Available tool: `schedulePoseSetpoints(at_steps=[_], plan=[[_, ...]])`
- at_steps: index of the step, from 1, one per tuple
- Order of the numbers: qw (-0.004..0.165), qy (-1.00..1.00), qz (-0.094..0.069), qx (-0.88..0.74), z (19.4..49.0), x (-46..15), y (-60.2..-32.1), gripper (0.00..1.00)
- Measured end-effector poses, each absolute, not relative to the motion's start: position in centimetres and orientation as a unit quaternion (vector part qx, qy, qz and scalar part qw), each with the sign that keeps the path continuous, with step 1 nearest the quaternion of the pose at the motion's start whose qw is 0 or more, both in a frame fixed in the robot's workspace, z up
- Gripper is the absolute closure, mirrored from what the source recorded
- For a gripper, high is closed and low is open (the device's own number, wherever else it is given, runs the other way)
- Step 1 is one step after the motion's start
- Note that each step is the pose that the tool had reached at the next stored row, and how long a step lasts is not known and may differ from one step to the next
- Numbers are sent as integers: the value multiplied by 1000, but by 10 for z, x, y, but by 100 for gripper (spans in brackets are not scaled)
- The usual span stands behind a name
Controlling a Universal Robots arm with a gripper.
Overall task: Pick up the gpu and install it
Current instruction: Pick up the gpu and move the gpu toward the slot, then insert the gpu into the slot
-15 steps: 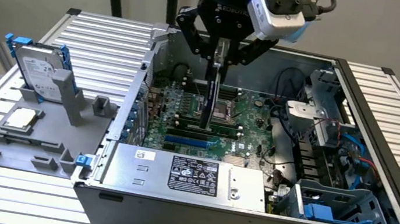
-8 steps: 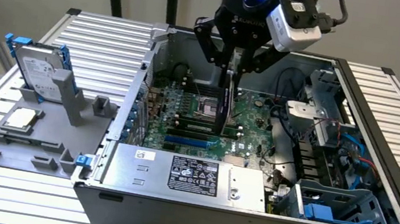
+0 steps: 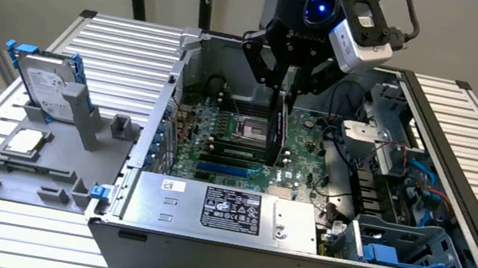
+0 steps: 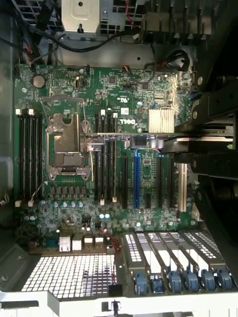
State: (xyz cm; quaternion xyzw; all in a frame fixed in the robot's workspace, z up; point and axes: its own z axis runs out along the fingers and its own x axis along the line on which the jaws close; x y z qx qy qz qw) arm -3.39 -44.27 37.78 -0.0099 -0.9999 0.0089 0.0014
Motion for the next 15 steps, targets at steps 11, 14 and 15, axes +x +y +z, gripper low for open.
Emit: schedulePoseSetpoints(at_steps=[11, 14, 15], plan=[[1, -1000, 9, -10, 378, -34, -443, 74], [1, -1000, 9, -10, 378, -34, -443, 74], [1, -1000, 9, -10, 378, -34, -443, 74]])
